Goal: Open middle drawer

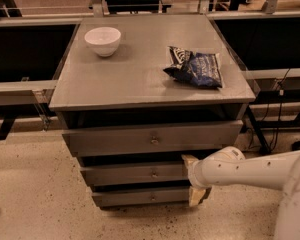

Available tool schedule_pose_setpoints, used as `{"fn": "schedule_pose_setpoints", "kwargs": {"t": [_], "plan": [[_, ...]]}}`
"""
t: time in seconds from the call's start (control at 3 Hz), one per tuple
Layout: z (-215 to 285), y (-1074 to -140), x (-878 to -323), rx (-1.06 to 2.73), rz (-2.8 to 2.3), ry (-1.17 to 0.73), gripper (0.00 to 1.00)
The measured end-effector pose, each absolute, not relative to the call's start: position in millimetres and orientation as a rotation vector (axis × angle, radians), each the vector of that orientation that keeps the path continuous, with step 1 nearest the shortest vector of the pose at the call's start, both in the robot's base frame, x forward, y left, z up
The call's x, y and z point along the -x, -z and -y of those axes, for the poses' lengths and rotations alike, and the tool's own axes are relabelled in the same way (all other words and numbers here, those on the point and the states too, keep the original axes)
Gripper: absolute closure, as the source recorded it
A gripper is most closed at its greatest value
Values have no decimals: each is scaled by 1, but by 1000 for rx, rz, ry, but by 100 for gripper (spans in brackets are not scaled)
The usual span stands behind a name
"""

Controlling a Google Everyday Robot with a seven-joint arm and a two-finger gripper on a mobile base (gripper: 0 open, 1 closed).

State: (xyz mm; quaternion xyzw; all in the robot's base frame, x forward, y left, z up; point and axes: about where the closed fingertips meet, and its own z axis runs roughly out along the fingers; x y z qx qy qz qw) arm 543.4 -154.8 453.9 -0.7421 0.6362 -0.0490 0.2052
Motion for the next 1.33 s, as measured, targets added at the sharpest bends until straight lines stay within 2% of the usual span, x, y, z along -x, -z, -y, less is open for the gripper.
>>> {"fn": "schedule_pose_setpoints", "kwargs": {"t": [0.67,1.33], "plan": [[167,-418,-583,1904,-1865,103,0],[155,-419,-578,1986,-1821,65,0]]}}
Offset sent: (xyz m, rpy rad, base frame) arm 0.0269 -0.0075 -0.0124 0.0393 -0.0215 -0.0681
